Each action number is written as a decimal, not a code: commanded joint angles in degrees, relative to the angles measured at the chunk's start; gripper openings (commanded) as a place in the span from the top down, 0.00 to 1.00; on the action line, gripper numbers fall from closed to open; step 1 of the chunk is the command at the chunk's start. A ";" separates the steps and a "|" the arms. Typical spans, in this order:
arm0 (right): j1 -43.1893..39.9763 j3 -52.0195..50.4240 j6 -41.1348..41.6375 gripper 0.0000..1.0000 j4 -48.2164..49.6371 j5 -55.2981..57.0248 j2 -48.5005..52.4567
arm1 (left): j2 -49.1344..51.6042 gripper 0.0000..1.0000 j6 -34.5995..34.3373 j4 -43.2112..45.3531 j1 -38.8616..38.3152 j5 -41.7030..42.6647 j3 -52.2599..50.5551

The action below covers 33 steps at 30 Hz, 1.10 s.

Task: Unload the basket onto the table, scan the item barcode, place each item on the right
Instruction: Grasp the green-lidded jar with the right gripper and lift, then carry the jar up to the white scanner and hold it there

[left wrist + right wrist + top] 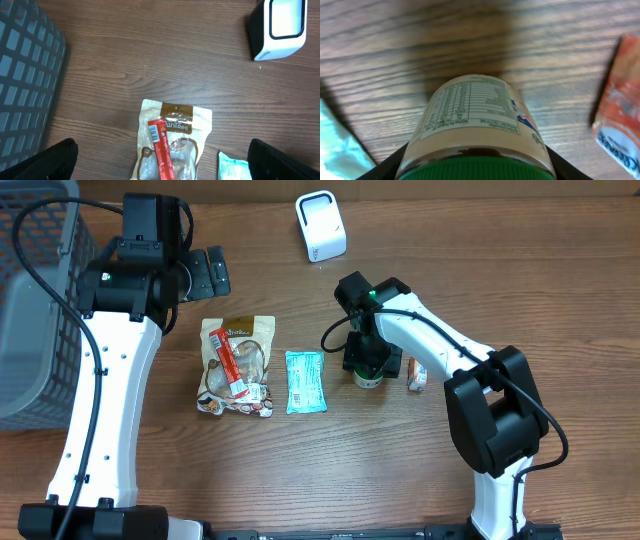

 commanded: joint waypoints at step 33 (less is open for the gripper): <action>-1.46 34.86 -22.16 0.96 15.82 3.19 2.54 | 0.09 0.00 -0.76 0.04 0.04 -0.52 0.74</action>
